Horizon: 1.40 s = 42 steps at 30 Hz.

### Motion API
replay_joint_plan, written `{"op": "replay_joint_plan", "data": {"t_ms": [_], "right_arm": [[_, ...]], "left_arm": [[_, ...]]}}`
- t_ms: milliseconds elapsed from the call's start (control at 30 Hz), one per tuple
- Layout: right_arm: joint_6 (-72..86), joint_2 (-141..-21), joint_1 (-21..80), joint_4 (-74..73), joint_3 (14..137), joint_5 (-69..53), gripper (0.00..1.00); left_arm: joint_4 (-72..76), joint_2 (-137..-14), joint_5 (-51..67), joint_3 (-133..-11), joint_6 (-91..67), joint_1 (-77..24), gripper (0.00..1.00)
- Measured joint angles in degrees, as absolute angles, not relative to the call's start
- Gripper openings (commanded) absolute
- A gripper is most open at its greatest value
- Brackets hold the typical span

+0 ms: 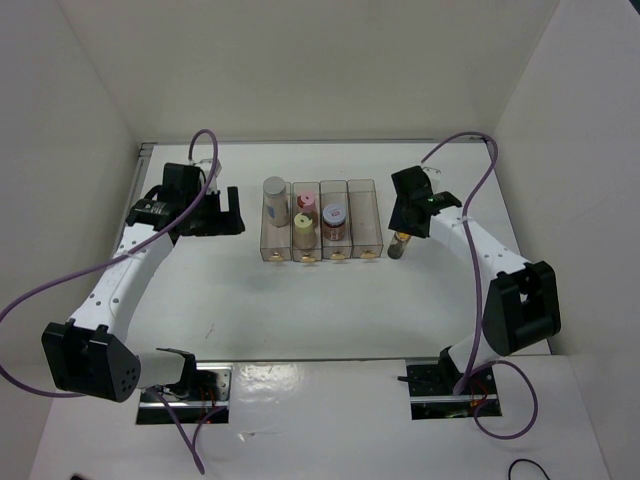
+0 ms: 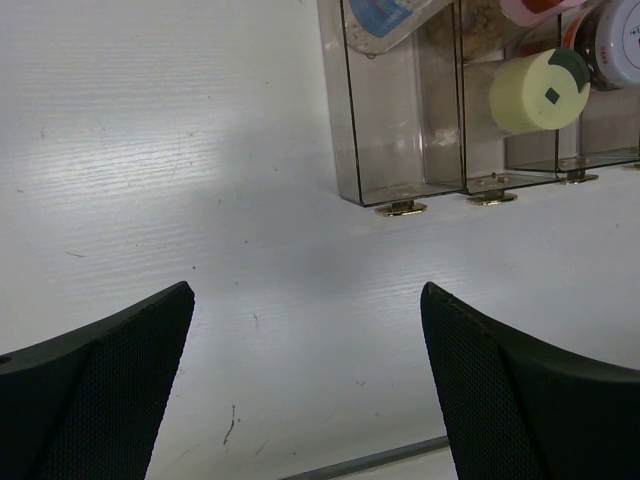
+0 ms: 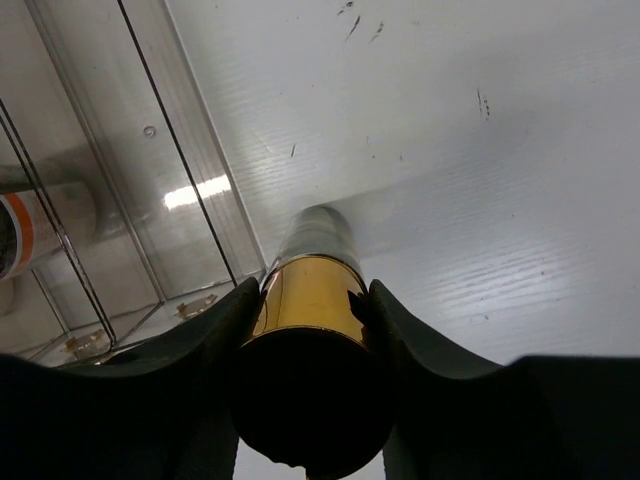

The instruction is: Organize the condiment bottles

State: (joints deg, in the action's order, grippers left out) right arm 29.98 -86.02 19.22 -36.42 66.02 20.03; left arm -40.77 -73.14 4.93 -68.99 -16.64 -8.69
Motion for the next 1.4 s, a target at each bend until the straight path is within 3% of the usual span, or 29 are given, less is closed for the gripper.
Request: {"op": "replay_joint_plan", "data": {"t_ms": [133,267,733,1400], "right_arm": [[30.37,-86.02,19.22,-36.53,66.08,20.16,0.24],[30.41,-86.06,19.22,-37.45,66.54,20.18,0.19],[26.65,-85.62,20.16,-43.57,85.32,19.84,0.19],[24.29,-98.91,26.39,-42.72,90.02,18.20,0.15]], "left_arm": [[-40.60,-73.17,4.86,-68.99,-16.64,-8.69,1.00],[-40.58,-73.17,4.84,-68.99,-16.64,-8.69,1.00],[-40.32,-73.17,4.82,-68.97,-16.64,-8.69,1.00],[-40.23,-74.08,4.67,-68.97,-16.64,-8.69,1.00]]}}
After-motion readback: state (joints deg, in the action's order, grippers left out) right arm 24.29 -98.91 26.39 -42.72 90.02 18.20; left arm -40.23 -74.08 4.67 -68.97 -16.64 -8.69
